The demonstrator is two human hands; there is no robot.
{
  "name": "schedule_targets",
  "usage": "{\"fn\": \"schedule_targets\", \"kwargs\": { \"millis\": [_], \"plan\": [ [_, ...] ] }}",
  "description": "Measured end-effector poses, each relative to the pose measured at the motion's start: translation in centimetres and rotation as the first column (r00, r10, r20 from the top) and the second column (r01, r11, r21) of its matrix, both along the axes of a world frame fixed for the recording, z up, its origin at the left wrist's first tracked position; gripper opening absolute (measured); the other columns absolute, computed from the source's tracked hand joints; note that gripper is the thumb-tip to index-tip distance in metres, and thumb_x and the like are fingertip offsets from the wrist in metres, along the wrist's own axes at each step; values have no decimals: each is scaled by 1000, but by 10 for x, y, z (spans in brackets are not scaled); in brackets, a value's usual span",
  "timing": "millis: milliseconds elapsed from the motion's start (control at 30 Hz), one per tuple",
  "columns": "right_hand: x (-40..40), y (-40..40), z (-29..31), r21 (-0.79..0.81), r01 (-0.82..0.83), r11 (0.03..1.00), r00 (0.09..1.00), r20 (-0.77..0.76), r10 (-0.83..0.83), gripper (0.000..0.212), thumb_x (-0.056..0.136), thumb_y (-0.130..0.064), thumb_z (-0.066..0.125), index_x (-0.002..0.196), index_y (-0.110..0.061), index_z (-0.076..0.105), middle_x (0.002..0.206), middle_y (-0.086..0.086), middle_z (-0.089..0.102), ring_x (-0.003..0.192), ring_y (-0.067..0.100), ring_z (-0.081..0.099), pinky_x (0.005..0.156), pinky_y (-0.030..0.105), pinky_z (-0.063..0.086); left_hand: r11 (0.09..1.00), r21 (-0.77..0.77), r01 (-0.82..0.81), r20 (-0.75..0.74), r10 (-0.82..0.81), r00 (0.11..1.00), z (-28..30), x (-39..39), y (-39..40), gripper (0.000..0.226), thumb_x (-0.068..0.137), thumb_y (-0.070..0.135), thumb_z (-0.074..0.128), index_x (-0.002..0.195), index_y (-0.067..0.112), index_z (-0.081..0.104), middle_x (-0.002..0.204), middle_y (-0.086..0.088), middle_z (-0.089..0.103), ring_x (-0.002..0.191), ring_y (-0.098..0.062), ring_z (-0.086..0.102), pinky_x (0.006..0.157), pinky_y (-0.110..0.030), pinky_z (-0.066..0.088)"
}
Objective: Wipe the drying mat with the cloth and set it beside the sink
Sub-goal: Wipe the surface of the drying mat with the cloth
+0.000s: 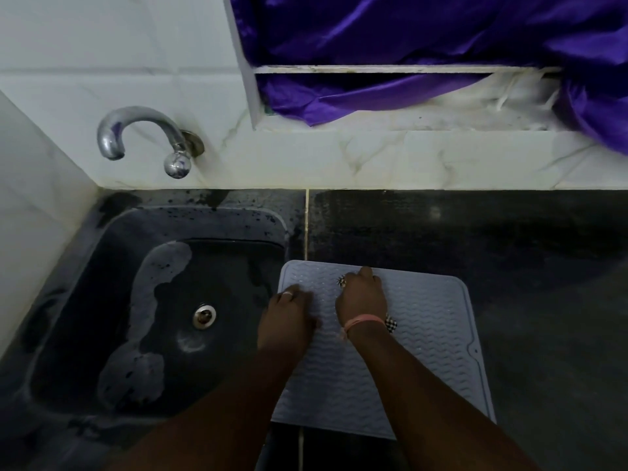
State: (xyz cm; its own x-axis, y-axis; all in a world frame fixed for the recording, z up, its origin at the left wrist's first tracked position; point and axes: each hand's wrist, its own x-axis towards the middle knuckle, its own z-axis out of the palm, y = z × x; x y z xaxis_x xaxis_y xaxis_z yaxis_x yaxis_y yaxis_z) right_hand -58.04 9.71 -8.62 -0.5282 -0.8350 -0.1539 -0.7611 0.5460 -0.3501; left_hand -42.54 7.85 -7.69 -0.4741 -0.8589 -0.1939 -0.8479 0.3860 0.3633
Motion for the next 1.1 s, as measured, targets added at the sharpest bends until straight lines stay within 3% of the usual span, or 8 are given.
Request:
{"fn": "schedule_targets", "kwargs": {
  "millis": [167, 400, 767, 833, 900, 933, 1000, 1100],
  "plan": [
    [19, -12, -1, -21, -45, 999, 999, 1, 45, 32, 83, -12, 56, 113, -16, 65, 130, 10, 48, 116, 27, 49, 96, 35, 48, 997, -4, -73, -14, 73, 997, -3, -1, -1, 54, 90, 34, 61, 140, 27, 45, 151, 1, 39, 129, -23, 47, 102, -39, 47],
    [46, -30, -6, -93, -108, 990, 994, 24, 111, 34, 92, -10, 44, 116, -17, 67, 130, 8, 48, 117, 26, 49, 98, 37, 47, 965, -20, -260, 40, 261, 965, -9, 3, -2, 60, 92, 28, 56, 148, 23, 34, 153, -2, 36, 134, -25, 40, 109, -41, 34],
    [63, -69, -8, -70, -299, 952, 951, 60, 304, 15, 85, -25, 63, 94, -16, 70, 106, 10, 60, 99, 27, 60, 88, 35, 52, 928, 81, -363, 54, 360, 932, -11, 5, -4, 72, 92, 38, 56, 153, 16, 25, 154, -9, 31, 137, -31, 34, 109, -46, 32],
    [63, -76, -6, -18, -361, 932, 925, 123, 361, 9, 84, -22, 60, 87, -20, 68, 98, 10, 65, 94, 28, 64, 85, 33, 53, 917, 111, -383, 51, 380, 924, -10, 4, -4, 80, 88, 45, 60, 154, 17, 24, 156, -8, 31, 138, -30, 33, 111, -46, 30],
    [56, -80, 2, -31, -314, 949, 890, 338, 306, 11, 85, -19, 62, 80, -14, 69, 88, 10, 69, 87, 28, 67, 79, 33, 56, 913, 137, -384, 49, 381, 923, -9, 5, -4, 92, 80, 53, 68, 154, 17, 24, 156, -8, 30, 139, -30, 31, 112, -45, 29],
    [51, -79, 10, -72, -219, 973, 842, 490, 226, 14, 86, -22, 65, 79, -12, 71, 85, 8, 71, 85, 24, 68, 77, 33, 56, 916, 139, -377, 40, 375, 926, -7, 6, -4, 95, 78, 55, 70, 153, 17, 25, 155, -7, 30, 139, -30, 32, 113, -45, 29],
    [39, -72, 25, -105, 32, 994, 649, 759, 59, 13, 88, -29, 69, 83, -18, 74, 87, 1, 74, 89, 19, 68, 81, 33, 54, 923, 109, -370, 10, 371, 929, -3, 9, -3, 84, 83, 47, 66, 152, 19, 28, 154, -6, 33, 138, -29, 34, 111, -44, 31],
    [22, -53, 32, -18, 277, 961, 230, 972, -48, 13, 93, -16, 61, 100, -16, 72, 104, 10, 72, 102, 31, 66, 93, 45, 52, 922, 28, -386, -63, 387, 920, 0, 10, -4, 50, 93, 27, 50, 143, 20, 43, 145, -6, 45, 128, -29, 44, 105, -41, 39]
  ]
}}
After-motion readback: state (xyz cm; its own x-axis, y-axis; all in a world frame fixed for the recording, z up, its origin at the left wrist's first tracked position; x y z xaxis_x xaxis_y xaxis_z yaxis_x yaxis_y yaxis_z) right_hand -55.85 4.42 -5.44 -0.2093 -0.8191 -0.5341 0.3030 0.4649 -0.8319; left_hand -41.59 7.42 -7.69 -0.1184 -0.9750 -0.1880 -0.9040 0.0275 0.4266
